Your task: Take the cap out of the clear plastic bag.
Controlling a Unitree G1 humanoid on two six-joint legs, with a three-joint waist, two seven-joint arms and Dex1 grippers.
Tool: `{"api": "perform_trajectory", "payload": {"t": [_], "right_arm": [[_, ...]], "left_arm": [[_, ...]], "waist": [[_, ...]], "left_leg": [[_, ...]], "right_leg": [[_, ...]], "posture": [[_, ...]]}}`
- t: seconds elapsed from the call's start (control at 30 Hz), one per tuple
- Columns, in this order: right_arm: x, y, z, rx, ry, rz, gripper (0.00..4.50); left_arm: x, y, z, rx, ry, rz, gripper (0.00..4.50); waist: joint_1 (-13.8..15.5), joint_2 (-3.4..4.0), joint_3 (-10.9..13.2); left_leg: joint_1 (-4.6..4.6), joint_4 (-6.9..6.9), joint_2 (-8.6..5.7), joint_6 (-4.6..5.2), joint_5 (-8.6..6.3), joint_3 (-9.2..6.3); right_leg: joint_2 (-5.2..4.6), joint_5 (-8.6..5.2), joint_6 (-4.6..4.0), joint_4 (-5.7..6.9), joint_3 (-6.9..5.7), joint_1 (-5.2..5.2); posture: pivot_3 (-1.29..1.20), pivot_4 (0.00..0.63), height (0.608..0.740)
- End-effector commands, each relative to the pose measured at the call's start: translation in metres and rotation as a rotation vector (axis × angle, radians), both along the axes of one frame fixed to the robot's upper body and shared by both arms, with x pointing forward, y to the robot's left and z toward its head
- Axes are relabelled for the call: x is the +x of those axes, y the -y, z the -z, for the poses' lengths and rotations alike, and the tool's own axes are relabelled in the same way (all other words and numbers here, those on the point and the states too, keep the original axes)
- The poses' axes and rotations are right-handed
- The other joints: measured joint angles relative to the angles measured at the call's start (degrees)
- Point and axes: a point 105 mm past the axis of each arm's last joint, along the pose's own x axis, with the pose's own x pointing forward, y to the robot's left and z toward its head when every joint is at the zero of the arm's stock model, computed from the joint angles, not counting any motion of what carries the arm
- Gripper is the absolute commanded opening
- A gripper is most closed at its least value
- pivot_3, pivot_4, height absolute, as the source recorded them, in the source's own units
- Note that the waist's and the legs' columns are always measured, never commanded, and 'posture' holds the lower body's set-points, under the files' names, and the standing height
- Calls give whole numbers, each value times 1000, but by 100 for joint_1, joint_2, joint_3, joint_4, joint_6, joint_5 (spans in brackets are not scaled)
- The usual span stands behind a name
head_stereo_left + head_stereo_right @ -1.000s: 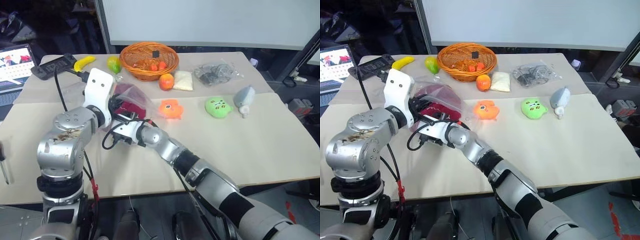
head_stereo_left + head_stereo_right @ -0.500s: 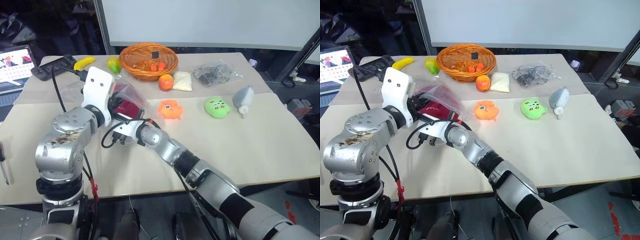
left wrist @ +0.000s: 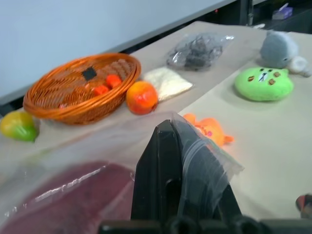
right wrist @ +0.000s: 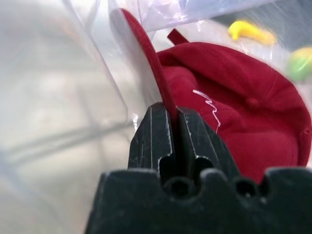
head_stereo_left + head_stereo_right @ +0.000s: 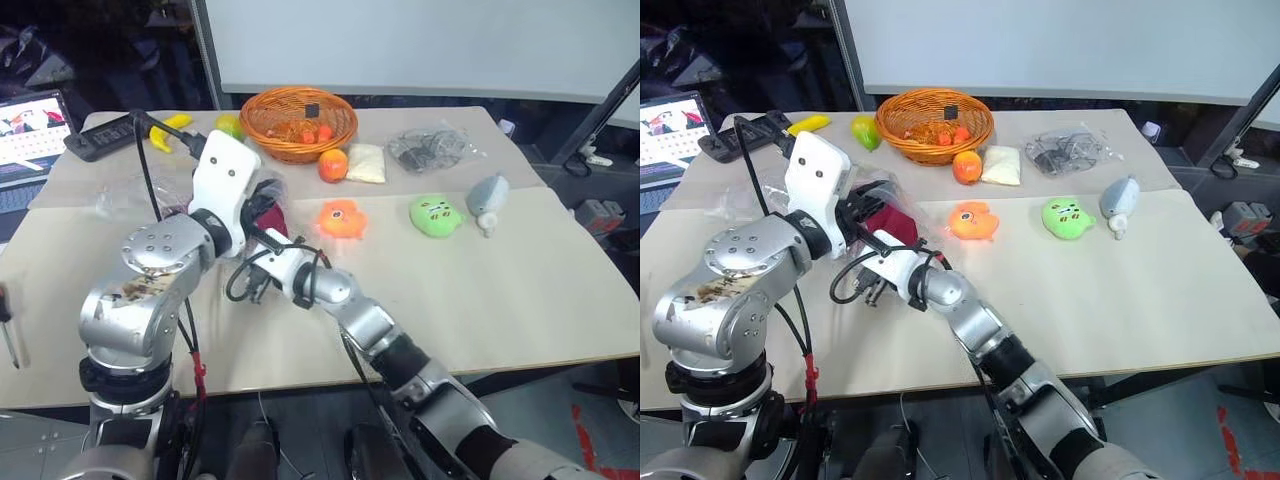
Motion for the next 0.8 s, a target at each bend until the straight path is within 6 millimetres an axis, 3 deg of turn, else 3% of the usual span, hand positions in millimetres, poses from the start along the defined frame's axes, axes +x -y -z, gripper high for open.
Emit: {"api": "perform_trajectory", "payload": {"t": [0.03,0.17,0.23,0.43,0.53,0.73,0.8], "right_arm": [[12,48,-83,239,122,106,23],[28,74,-86,254,101,211,23],[30,79,-88,264,91,225,23],[14,77,-106,328,13,87,23],[-11,68,-100,301,-88,-95,23],[-47,59,-56,66,-202,-267,23],[-38,59,-28,-51,-191,-186,23]], "left_arm": [[3,-39,64,105,-248,-117,0],[-7,-84,96,244,-312,-220,0],[-9,-95,103,285,-317,-242,0],[-6,-93,105,264,-298,-234,0],[-6,-88,106,244,-294,-226,0],[-3,-85,104,219,-280,-234,0],[-1,-82,98,202,-261,-226,0]], "waist": [[2,0,0],[6,18,-1],[46,-21,0],[64,-16,5],[61,-16,5],[41,-16,5],[29,-16,5]], "left_leg": [[16,-3,0,0,0,0],[42,-23,-2,0,0,6],[39,-24,3,0,0,0],[5,-27,4,0,0,-5],[-4,-28,3,1,-1,-5],[-6,-26,4,3,-2,-6],[-5,-25,4,3,-2,-6]], "right_leg": [[0,0,0,-9,-1,18],[-3,-1,-1,-22,8,34],[0,-2,-4,-23,-4,32],[-5,-1,-13,-47,-16,17],[-5,-1,-12,-53,-16,12],[-4,-1,-12,-53,-18,13],[-3,-1,-11,-53,-18,12]], "posture": [[0,150,740],[0,150,740],[0,150,740],[0,150,740],[0,150,740],[0,150,740],[0,150,740]]}}
